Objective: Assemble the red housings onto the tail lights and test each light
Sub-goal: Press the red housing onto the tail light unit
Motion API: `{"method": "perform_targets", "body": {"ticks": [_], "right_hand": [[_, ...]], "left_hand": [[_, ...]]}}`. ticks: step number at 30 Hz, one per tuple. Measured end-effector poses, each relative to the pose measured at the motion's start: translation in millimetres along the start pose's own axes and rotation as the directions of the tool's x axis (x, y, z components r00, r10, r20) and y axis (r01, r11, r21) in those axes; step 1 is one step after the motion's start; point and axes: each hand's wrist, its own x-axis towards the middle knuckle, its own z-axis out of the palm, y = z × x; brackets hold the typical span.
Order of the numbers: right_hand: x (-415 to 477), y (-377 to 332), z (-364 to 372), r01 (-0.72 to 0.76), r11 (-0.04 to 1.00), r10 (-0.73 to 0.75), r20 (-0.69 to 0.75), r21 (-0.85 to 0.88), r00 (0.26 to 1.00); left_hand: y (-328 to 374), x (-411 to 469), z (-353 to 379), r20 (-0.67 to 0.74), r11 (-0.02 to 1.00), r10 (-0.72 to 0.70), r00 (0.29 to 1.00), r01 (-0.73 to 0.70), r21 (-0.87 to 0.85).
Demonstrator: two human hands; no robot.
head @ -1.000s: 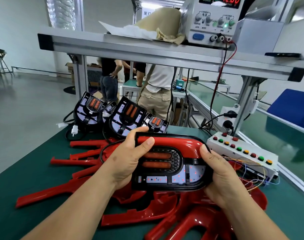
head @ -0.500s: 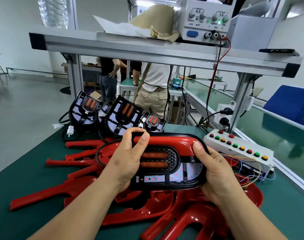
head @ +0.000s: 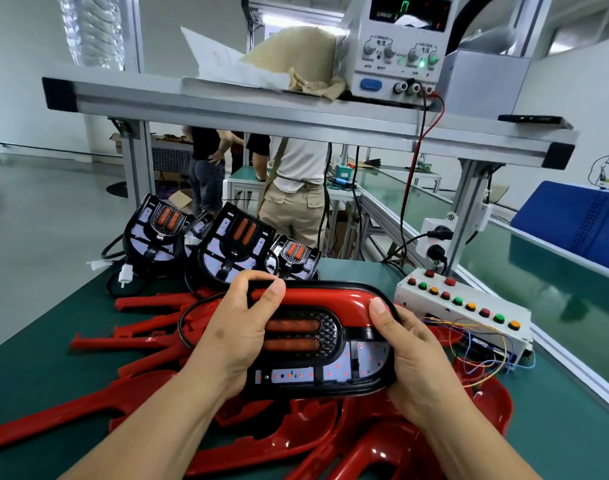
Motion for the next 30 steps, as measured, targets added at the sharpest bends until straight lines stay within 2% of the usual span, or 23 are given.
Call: {"method": "perform_targets", "body": {"ticks": [8, 15, 18, 20, 23, 25, 27, 28, 30], "right_hand": [[3.3, 1.1, -1.6, -0.126, 0.992, 0.126, 0.024, 0.005, 0.992], [7.1, -4.5, -4.2, -0.217, 0.962, 0.237, -0.114, 0.163, 0.965], [7.3, -5.3, -2.4, -0.220, 0.960, 0.249, -0.165, 0.175, 0.954], [8.1, -8.0, -2.8, -0.194, 0.959, 0.233, -0.186, 0.207, 0.954], [11.6, -14.9, -6.7, -0.174, 0.945, 0.241, -0.233, 0.276, 0.942], [13.3, -18.3, -10.5, -0.160, 0.933, 0.247, -0.251, 0.323, 0.936], [14.7, -18.8, -12.9, -0.137, 0.927, 0.241, -0.272, 0.350, 0.932], [15.2, -18.4, -13.3, -0.130, 0.925, 0.241, -0.286, 0.357, 0.928], [15.7, -17.5, -13.8, -0.124, 0.923, 0.243, -0.301, 0.364, 0.922]], "left_hand": [[-0.1, 0.8, -2.6, 0.004, 0.994, -0.101, 0.995, 0.101, -0.040], [7.1, 0.0, 0.0, 0.078, 0.987, -0.151, 0.985, 0.154, -0.036], [13.6, -1.0, -0.9, 0.108, 0.984, -0.178, 0.978, 0.176, 0.024], [22.4, 0.5, -9.1, 0.104, 0.967, -0.163, 0.981, 0.138, 0.215], [42.9, -1.0, -36.9, 0.015, 0.807, -0.051, 0.999, 0.033, 0.590], [52.8, -7.6, -54.5, 0.087, 0.654, -0.144, 0.986, 0.029, 0.756], [52.8, -17.0, -60.3, 0.182, 0.373, -0.380, 0.907, -0.030, 0.927], [49.6, -21.4, -57.4, 0.178, 0.222, -0.471, 0.864, -0.079, 0.972], [39.4, -27.6, -48.3, 0.109, -0.014, -0.518, 0.848, -0.136, 0.991]]}}
